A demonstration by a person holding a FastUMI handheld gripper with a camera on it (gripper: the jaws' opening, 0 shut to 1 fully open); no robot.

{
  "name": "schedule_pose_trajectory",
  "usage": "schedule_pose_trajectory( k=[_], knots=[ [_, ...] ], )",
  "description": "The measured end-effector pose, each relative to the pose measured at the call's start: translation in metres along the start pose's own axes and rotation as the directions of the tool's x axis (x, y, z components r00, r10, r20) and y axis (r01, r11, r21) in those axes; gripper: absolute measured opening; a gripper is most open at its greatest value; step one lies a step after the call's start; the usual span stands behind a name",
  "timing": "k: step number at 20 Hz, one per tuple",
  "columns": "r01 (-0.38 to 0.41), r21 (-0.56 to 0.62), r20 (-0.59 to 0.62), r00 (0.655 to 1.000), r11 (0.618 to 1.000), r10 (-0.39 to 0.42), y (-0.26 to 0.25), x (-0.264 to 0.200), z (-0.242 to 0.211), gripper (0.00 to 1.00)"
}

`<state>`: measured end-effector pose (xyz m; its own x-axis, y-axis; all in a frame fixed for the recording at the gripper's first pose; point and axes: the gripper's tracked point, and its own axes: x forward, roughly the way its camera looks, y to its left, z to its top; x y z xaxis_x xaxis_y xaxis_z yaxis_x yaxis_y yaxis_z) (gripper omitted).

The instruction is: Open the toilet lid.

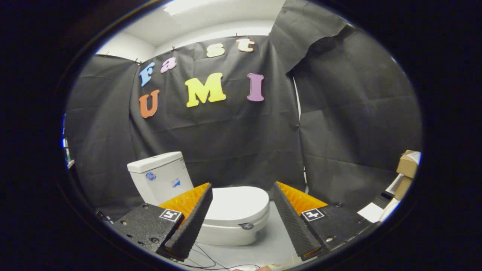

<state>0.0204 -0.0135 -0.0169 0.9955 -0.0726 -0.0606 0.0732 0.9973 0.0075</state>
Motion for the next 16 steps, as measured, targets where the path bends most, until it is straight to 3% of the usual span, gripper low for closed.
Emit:
schedule_pose_trajectory(
  k=[5, 9, 13, 16],
  knots=[
    [-0.091, 0.061, -0.121, 0.988, 0.994, 0.098, 0.035, 0.026, -0.034, 1.00],
    [-0.121, 0.189, -0.311, 0.934, 0.975, 0.176, 0.053, 0.051, -0.088, 1.00],
    [-0.044, 0.414, -0.454, 0.856, 0.909, 0.248, 0.053, 0.074, -0.134, 1.00],
    [0.043, 0.546, -0.491, 0.826, 0.837, 0.277, 0.039, 0.092, -0.155, 0.99]
  ],
)
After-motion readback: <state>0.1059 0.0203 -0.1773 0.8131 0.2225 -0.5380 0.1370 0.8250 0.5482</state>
